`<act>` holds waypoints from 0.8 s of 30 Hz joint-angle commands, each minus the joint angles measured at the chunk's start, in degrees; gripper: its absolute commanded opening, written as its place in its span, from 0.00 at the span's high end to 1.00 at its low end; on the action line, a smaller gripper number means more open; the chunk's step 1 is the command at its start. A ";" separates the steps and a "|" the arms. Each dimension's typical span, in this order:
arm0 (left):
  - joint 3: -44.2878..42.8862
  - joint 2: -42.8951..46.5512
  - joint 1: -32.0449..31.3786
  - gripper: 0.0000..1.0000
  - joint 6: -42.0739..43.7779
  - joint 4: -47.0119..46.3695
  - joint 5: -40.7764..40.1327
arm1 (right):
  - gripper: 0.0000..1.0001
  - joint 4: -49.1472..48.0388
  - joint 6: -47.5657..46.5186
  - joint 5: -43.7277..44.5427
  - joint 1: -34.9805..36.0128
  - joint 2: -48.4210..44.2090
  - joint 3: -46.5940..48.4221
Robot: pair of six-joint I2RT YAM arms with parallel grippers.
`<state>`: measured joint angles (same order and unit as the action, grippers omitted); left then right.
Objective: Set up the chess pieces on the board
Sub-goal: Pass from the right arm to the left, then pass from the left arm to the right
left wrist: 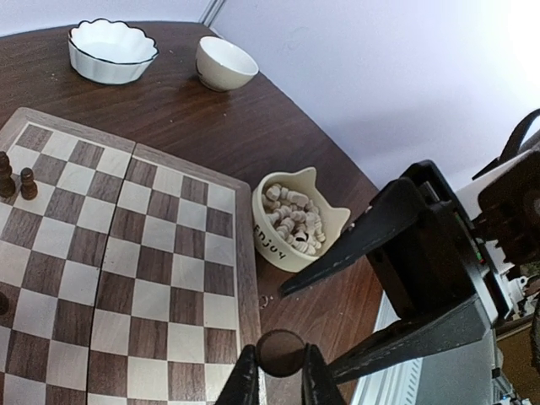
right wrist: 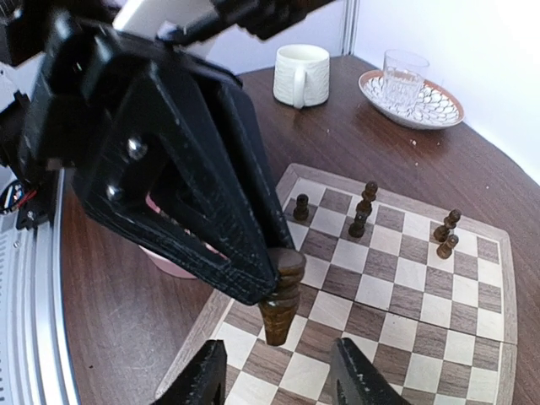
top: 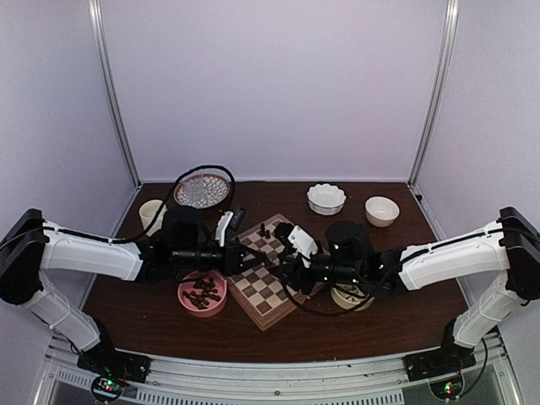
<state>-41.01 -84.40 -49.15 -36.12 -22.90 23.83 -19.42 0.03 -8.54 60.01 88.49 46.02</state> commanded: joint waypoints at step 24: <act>5.07 -2.77 1.16 1.00 -11.78 -28.27 11.50 | 0.58 -13.87 1.90 -4.10 -0.15 -5.73 -6.71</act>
<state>-35.24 -86.15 -48.31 -46.61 -46.54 33.15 -31.64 0.84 -12.64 60.01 84.01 39.81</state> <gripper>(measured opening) 0.142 0.440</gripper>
